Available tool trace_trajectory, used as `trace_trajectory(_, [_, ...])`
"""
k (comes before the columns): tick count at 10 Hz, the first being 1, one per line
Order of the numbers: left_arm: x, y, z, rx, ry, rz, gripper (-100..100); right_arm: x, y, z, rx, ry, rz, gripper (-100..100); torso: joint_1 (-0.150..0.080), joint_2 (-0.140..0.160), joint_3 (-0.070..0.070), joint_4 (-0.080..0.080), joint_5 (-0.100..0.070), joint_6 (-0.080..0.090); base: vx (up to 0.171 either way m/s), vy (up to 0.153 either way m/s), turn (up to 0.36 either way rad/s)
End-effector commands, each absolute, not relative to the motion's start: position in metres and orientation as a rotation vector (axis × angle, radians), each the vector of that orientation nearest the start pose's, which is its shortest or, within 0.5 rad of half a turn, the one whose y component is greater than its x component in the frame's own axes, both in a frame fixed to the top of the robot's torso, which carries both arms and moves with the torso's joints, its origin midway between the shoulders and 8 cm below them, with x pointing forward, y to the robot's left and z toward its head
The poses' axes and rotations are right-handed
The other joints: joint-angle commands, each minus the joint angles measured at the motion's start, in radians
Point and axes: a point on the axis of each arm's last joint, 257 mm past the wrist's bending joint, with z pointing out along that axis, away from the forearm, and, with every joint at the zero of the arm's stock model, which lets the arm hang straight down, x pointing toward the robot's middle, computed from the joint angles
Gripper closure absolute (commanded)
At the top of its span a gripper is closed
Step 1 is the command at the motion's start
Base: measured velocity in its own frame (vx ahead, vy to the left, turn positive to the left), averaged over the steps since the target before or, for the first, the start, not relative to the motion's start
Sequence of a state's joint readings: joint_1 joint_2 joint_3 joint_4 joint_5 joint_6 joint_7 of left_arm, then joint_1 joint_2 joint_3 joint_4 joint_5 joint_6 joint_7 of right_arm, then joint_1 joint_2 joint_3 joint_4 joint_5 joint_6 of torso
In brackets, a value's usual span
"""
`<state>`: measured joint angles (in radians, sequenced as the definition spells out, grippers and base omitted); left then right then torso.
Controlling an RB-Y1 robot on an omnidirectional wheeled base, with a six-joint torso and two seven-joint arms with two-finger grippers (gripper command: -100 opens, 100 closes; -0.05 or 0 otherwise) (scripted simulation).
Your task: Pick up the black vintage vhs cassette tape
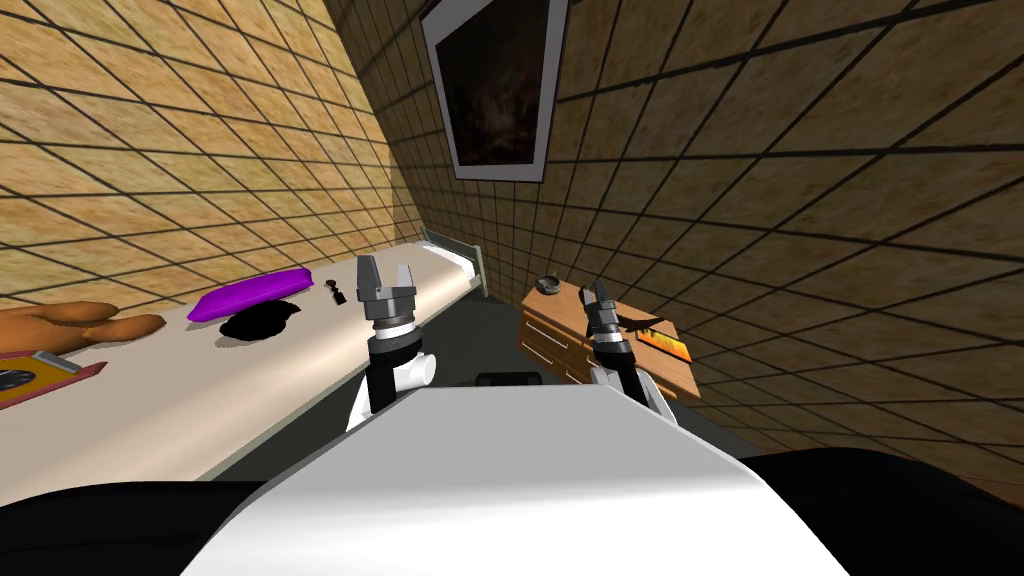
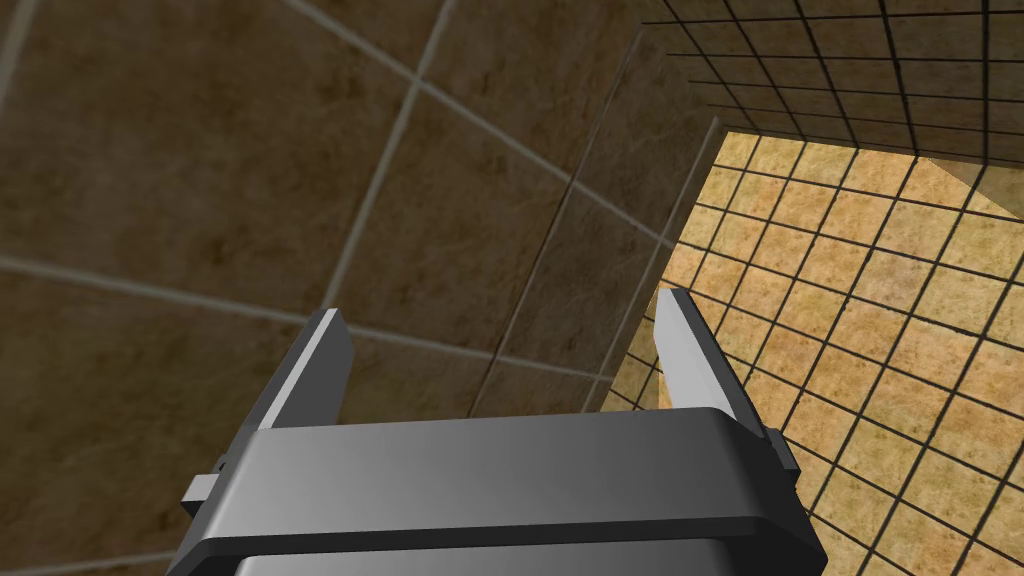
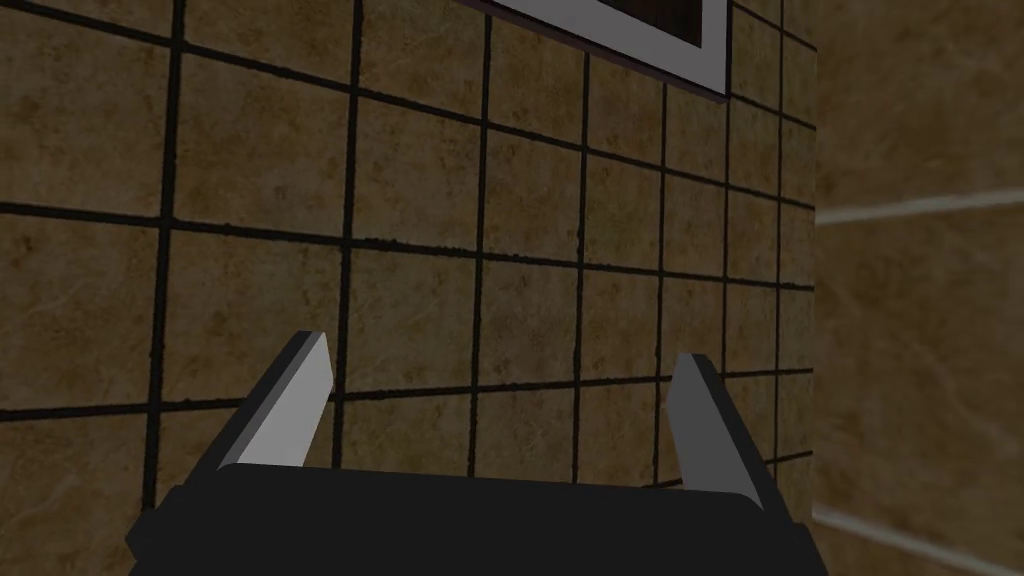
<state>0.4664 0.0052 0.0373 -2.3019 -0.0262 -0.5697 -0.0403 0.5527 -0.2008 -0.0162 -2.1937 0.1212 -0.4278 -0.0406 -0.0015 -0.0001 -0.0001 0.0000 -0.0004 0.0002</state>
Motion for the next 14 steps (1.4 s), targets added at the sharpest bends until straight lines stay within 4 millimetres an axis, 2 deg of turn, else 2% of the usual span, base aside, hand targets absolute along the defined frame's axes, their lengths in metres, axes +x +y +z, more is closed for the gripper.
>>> trace_trajectory(1, [0.327,0.279,0.057,-0.52,0.554,-1.249,0,0.365,-0.26,-0.059,0.545,1.047,1.143,-100,0.0,0.0,0.0,0.0,0.0,0.0,-0.001,-0.013,0.089])
trace_trajectory(2, [0.327,0.279,0.057,-0.52,0.554,-1.249,0,0.365,-0.259,-0.06,0.538,1.051,1.138,-100,0.0,0.0,0.0,0.0,0.0,0.0,0.0,-0.013,0.056])
trace_trajectory(3, [0.327,0.279,0.057,-0.52,0.554,-1.249,0,0.365,-0.249,-0.067,0.482,1.109,1.119,-100,0.0,0.0,0.0,0.0,0.0,0.0,0.002,-0.013,0.112])
trace_trajectory(8, [0.327,0.279,0.057,-0.52,0.554,-1.249,0,0.361,-0.226,-0.086,0.335,1.241,1.061,-100,0.0,0.0,0.0,0.0,0.0,0.0,0.0,-0.017,0.084])
trace_trajectory(9, [0.327,0.279,0.057,-0.52,0.554,-1.249,0,0.358,-0.217,-0.096,0.275,1.295,1.044,-100,0.0,0.0,0.0,0.0,0.0,0.0,0.001,-0.016,0.116])
trace_trajectory(10, [0.327,0.279,0.057,-0.52,0.554,-1.249,0,0.358,-0.216,-0.098,0.256,1.306,1.031,-100,0.0,0.0,0.0,0.0,0.0,0.0,0.001,-0.018,0.062])
trace_trajectory(14, [0.327,0.279,0.057,-0.52,0.554,-1.249,0,0.349,-0.196,-0.125,0.083,1.435,0.966,-100,0.0,0.0,0.0,0.0,0.0,0.0,-0.001,-0.019,0.099])
